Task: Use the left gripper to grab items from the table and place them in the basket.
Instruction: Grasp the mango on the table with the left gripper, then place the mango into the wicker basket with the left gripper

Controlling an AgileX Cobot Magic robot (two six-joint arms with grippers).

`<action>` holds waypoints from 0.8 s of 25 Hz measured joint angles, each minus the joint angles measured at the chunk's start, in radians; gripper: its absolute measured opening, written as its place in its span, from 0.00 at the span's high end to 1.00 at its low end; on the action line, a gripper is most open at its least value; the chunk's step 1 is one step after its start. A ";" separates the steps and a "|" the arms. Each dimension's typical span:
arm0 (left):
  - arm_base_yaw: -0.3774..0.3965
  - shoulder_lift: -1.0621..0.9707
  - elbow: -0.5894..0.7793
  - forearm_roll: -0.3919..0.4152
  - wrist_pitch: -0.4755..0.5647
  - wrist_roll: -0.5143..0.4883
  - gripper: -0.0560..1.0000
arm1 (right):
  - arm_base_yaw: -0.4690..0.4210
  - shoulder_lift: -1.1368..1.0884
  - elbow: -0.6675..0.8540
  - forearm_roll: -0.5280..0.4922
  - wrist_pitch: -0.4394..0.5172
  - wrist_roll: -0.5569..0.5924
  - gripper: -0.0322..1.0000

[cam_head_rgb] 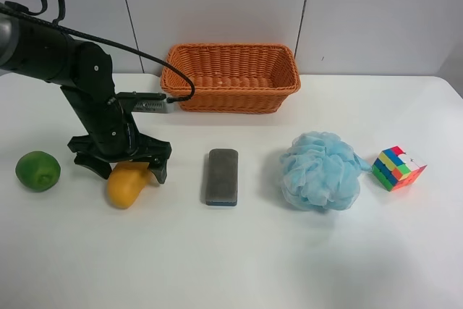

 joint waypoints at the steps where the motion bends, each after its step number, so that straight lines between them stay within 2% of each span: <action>1: 0.000 0.002 0.000 0.003 0.000 0.000 0.08 | 0.000 0.000 0.000 0.000 0.000 0.000 0.01; 5: 0.000 0.002 0.000 0.013 0.000 0.001 0.35 | 0.000 0.000 0.000 0.000 0.000 0.000 0.01; 14: 0.000 -0.016 -0.001 0.014 0.024 0.001 0.35 | 0.000 0.000 0.000 0.000 0.000 0.000 0.01; 20: 0.000 -0.154 -0.037 0.017 0.079 0.000 0.35 | 0.000 0.000 0.000 0.000 0.000 0.000 0.01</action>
